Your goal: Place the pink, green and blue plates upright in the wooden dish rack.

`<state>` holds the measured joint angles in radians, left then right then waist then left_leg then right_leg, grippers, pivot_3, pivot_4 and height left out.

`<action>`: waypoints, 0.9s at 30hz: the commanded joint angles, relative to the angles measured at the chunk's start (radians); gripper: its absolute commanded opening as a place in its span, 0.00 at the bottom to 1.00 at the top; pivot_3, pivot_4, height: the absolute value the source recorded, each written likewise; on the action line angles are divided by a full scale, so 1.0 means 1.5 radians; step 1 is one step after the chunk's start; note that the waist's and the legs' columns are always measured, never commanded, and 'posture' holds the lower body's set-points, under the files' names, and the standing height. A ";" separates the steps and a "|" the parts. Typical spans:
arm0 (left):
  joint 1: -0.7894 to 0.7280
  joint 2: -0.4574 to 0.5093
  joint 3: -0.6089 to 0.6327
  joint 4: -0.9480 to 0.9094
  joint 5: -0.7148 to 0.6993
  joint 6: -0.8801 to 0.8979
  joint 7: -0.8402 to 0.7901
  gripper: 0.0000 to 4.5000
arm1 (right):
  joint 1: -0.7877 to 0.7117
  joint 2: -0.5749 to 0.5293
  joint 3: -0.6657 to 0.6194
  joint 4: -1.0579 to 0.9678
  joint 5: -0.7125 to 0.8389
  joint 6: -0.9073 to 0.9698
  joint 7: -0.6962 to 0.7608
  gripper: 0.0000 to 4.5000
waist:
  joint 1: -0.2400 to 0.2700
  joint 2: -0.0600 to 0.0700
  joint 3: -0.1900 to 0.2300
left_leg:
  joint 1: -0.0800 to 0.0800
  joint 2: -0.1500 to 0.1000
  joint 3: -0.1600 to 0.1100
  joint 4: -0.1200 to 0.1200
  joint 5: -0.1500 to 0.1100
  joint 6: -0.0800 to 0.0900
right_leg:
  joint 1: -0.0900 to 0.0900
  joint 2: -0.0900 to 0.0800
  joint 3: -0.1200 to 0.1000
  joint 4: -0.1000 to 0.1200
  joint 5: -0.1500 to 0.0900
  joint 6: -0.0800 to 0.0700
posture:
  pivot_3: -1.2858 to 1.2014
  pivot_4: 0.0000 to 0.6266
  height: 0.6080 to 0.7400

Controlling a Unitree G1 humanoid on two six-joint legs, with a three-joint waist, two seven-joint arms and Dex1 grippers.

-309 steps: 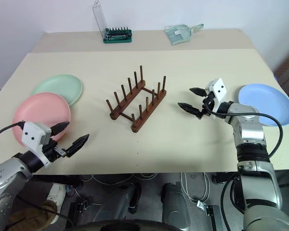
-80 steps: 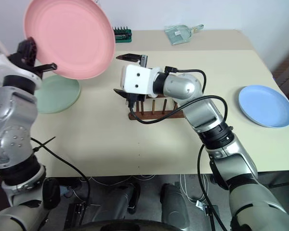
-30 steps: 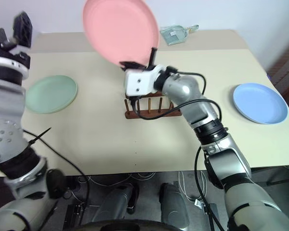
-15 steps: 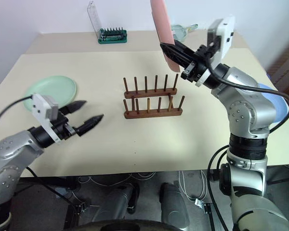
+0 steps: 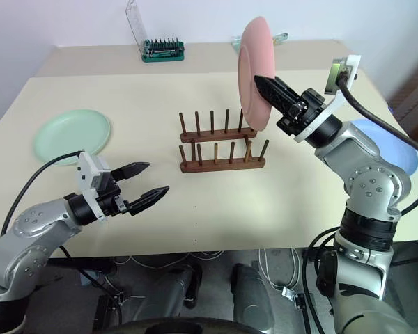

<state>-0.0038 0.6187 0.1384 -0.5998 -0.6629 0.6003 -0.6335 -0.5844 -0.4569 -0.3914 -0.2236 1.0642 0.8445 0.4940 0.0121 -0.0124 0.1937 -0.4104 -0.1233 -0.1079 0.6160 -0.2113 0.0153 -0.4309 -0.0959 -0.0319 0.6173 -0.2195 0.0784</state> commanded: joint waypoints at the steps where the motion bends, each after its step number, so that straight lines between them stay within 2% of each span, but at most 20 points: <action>1: 0.000 -0.001 0.005 -0.023 -0.007 -0.010 -0.003 0.99 | 0.004 -0.001 -0.024 0.004 0.030 -0.007 -0.010 0.00 | 0.000 0.000 0.000 | 0.000 0.000 0.000 0.000 0.000 0.000 | 0.000 0.000 0.000 0.000 0.000 0.000 | 0.52 0.24 1.00; 18: -0.002 -0.003 0.002 -0.023 -0.005 -0.011 -0.001 0.99 | 0.058 0.027 -0.036 0.031 0.092 -0.014 -0.094 0.00 | 0.000 0.000 0.000 | 0.000 0.000 0.000 0.000 0.000 0.000 | 0.000 0.000 0.000 0.000 0.000 0.000 | 0.52 0.24 1.00; 20: -0.003 -0.003 0.001 -0.021 -0.004 -0.012 -0.001 1.00 | 0.059 0.027 -0.037 0.033 0.094 -0.015 -0.095 0.16 | 0.000 0.000 0.000 | 0.000 0.000 0.000 0.000 0.000 0.000 | 0.000 0.000 0.000 0.000 0.000 0.000 | 0.52 0.24 1.00; 21: -0.003 -0.003 0.000 -0.020 -0.004 -0.012 -0.001 1.00 | 0.060 0.026 -0.037 0.034 0.093 -0.015 -0.094 0.20 | 0.000 0.000 0.000 | 0.000 0.000 0.000 0.000 0.000 0.000 | 0.000 0.000 0.000 0.000 0.000 0.000 | 0.52 0.24 1.00; 27: -0.005 -0.007 -0.001 -0.017 0.002 -0.016 0.003 1.00 | 0.057 0.016 -0.025 0.026 0.047 -0.050 -0.090 0.85 | 0.000 0.000 0.000 | 0.000 0.000 0.000 0.000 0.000 0.000 | 0.000 0.000 0.000 0.000 0.000 0.000 | 0.52 0.24 1.00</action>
<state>-0.0040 0.6142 0.1323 -0.6035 -0.6624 0.6000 -0.6313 -0.4843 -0.4147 -0.4195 -0.1550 1.1584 0.8106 0.3509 0.0127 -0.0120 0.1935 -0.4102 -0.1233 -0.1077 0.6159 -0.2112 0.0157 -0.4305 -0.0958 -0.0319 0.6169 -0.2195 0.0784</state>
